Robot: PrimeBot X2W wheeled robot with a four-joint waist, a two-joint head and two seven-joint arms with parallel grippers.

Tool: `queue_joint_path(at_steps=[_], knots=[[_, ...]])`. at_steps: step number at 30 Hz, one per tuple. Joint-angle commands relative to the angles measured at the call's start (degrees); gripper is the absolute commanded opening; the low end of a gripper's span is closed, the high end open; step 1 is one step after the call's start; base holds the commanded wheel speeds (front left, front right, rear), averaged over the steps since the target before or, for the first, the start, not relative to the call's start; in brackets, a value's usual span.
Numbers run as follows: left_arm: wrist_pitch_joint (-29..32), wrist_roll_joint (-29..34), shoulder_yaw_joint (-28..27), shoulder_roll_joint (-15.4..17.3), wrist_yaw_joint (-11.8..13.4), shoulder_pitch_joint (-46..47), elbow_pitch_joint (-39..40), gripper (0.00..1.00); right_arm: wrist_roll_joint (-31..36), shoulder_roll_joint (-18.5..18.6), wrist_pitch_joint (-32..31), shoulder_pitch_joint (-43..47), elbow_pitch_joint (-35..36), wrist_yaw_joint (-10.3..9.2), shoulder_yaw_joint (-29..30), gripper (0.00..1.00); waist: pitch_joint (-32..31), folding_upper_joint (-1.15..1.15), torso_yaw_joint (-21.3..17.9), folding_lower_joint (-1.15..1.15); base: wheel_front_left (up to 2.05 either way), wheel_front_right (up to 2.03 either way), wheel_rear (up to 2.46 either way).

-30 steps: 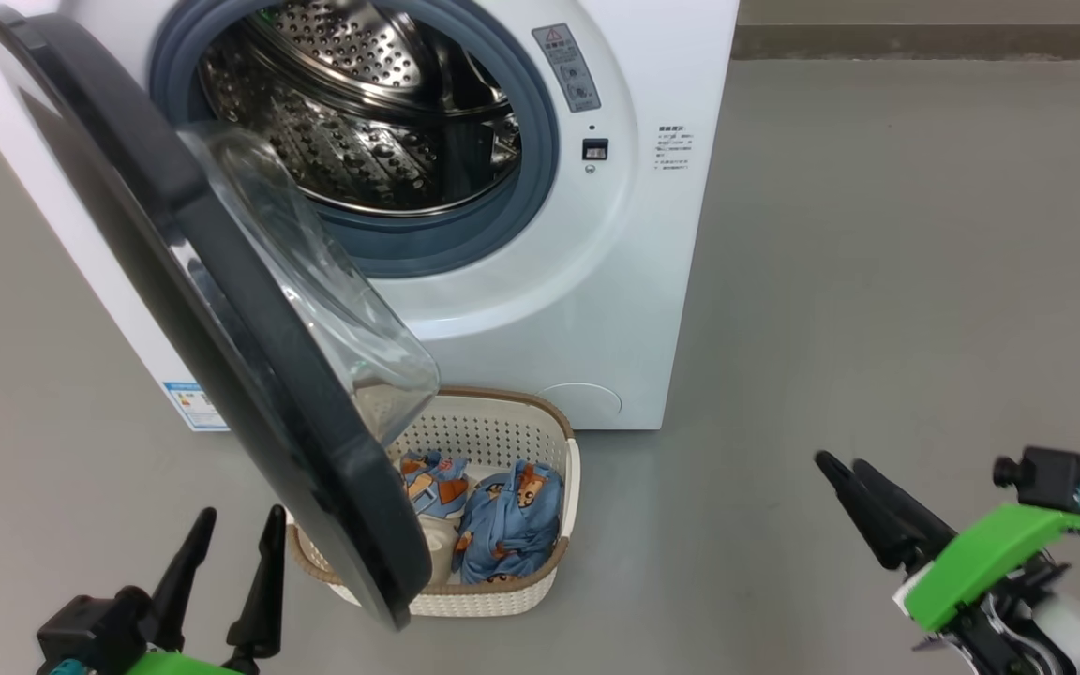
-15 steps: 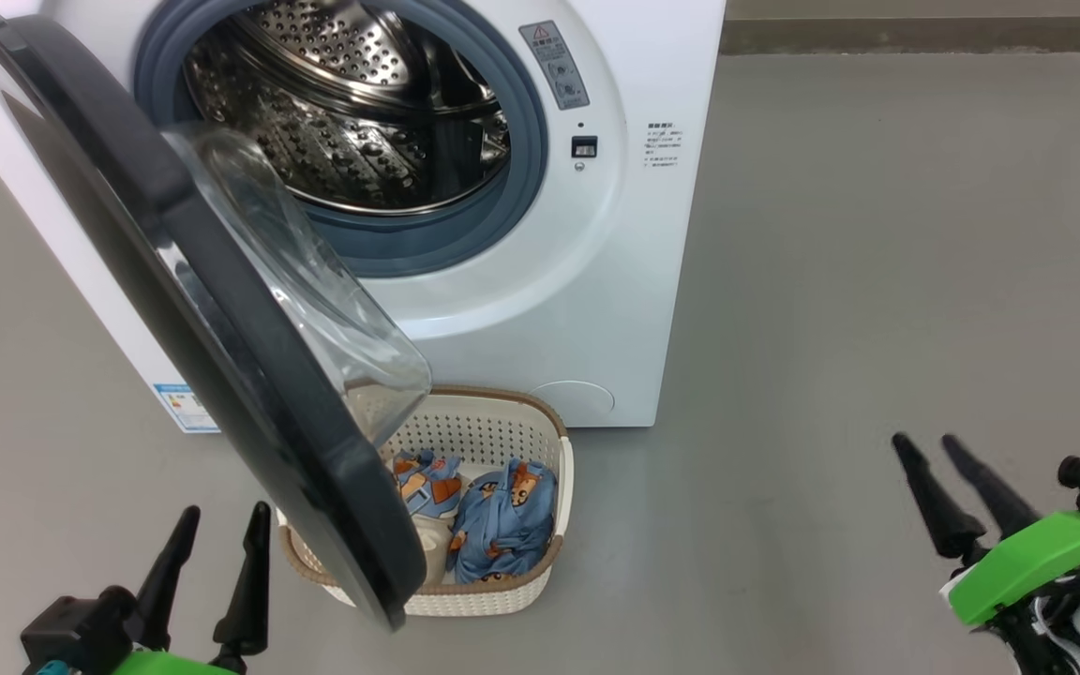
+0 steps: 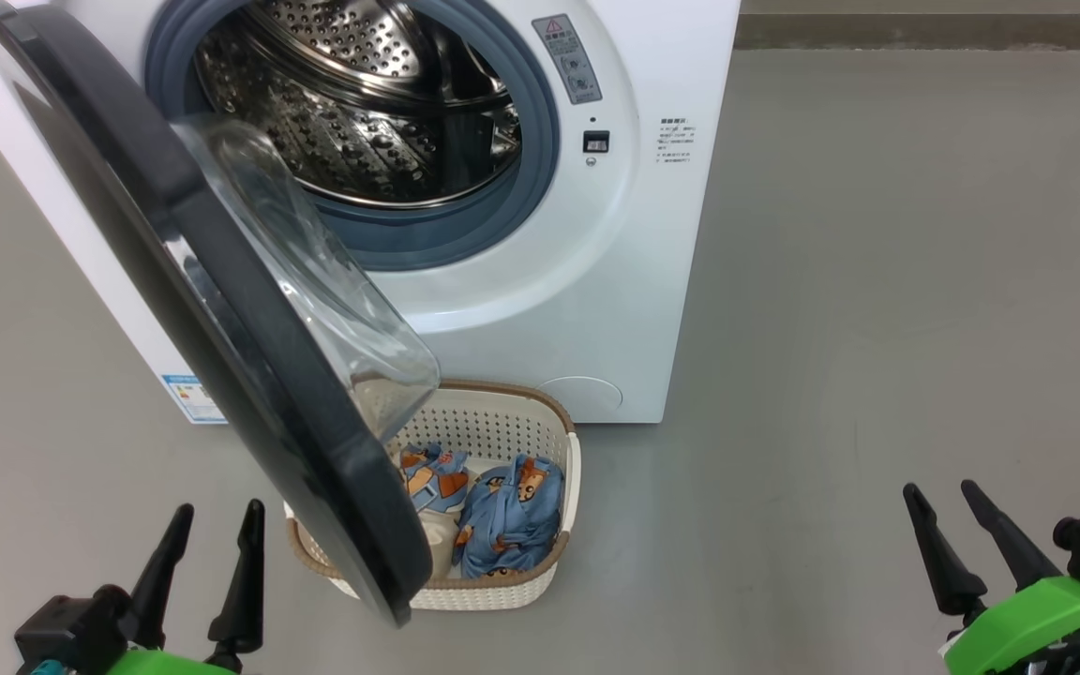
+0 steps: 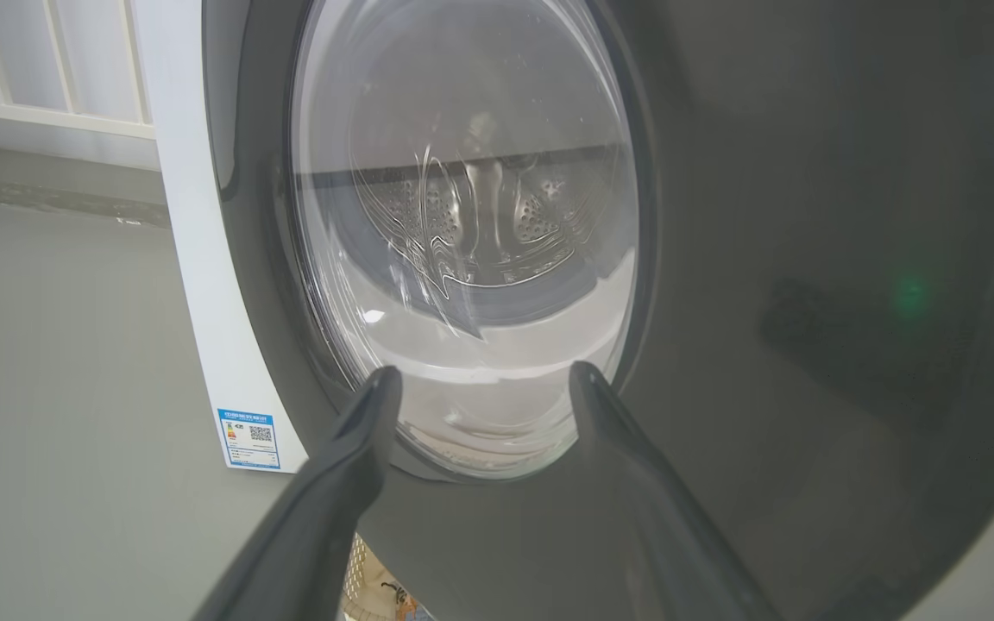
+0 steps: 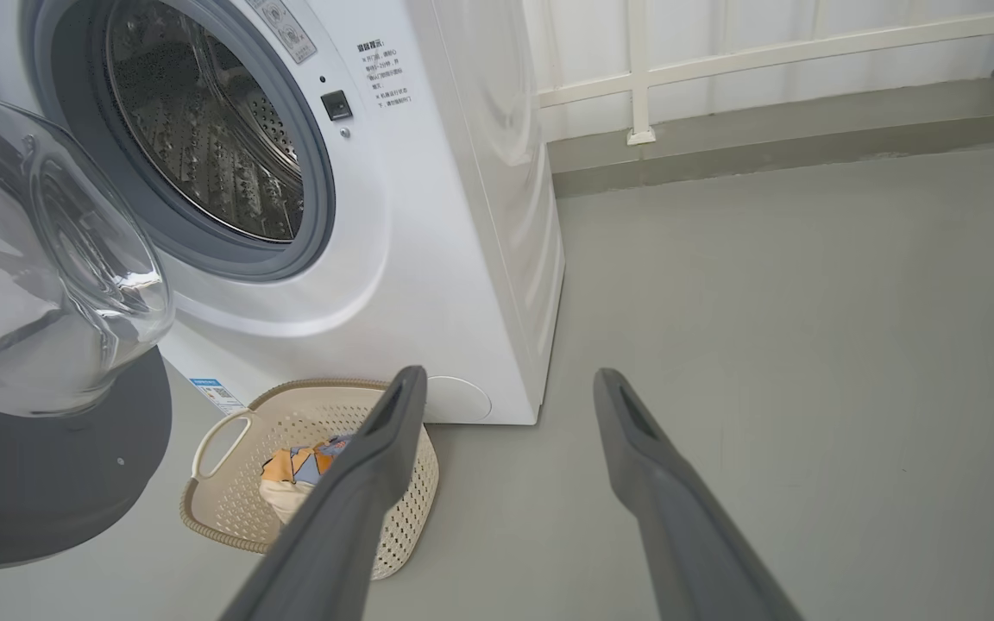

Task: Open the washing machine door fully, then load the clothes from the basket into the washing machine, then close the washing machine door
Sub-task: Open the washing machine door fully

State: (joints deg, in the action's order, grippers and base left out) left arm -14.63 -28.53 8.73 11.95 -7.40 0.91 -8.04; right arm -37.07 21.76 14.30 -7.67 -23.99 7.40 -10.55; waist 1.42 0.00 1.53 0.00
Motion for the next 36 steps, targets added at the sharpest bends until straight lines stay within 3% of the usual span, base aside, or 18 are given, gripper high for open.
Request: queue_joint_path(at_steps=[1, 17, 18, 19, 20, 21, 29, 36], knots=[[-0.4, 0.7, -2.3, 1.1, -0.1, 1.5, 1.4, 1.00, 1.3, 0.7, 0.7, 1.0, 1.5, 0.09, -0.4, 1.00, 0.0, 0.00, 0.1, 0.00, 0.00, 0.00, 0.00], [-0.4, 0.5, -2.5, 0.5, -0.1, 1.4, 0.5, 1.00, 5.6, -2.0, 0.7, 4.4, 2.4, 0.09, 2.1, 1.00, 0.1, 0.00, 0.5, 0.00, 0.00, 0.00, 0.00], [-0.4, 0.5, -2.4, 0.5, -0.1, 1.5, 0.5, 0.83, 5.6, -1.9, 0.7, 4.5, 2.5, 0.09, 2.2, 1.00, 0.0, 0.00, 0.6, 0.00, 0.00, 0.00, 0.00], [-0.4, 0.5, -2.4, 0.5, -0.1, 1.6, 0.4, 0.49, 5.7, -1.9, 0.7, 4.5, 2.5, 0.09, 2.3, 1.00, 0.0, 0.00, 0.6, 0.00, 0.00, 0.00, 0.00], [-0.4, 0.5, -2.5, 0.5, -0.1, 1.7, 0.4, 0.30, 5.7, -1.9, 0.7, 4.5, 2.5, 0.09, 2.4, 1.00, 0.0, 0.00, 0.7, 0.00, 0.00, 0.00, 0.00], [-0.4, 0.5, -2.7, 0.4, -0.1, 1.8, 0.5, 0.00, 5.8, -2.0, 0.7, 4.6, 2.6, 0.09, 2.5, 1.00, 0.0, 0.00, 0.7, 0.00, 0.00, 0.00, 0.00], [-0.4, 1.5, -7.3, -0.3, -0.1, 2.6, 4.8, 0.00, 5.9, -2.1, 0.7, 5.0, 2.8, 0.09, 2.7, 1.00, -0.3, 0.00, 1.1, 0.00, 0.00, 0.00, 0.00], [-0.4, 6.1, -12.5, -0.4, 1.0, 3.1, 16.3, 0.00, 6.1, -2.0, 0.7, 5.4, 3.0, 0.09, 2.7, 1.00, 0.0, 0.00, 1.5, 0.00, 0.00, 0.00, 0.00]])
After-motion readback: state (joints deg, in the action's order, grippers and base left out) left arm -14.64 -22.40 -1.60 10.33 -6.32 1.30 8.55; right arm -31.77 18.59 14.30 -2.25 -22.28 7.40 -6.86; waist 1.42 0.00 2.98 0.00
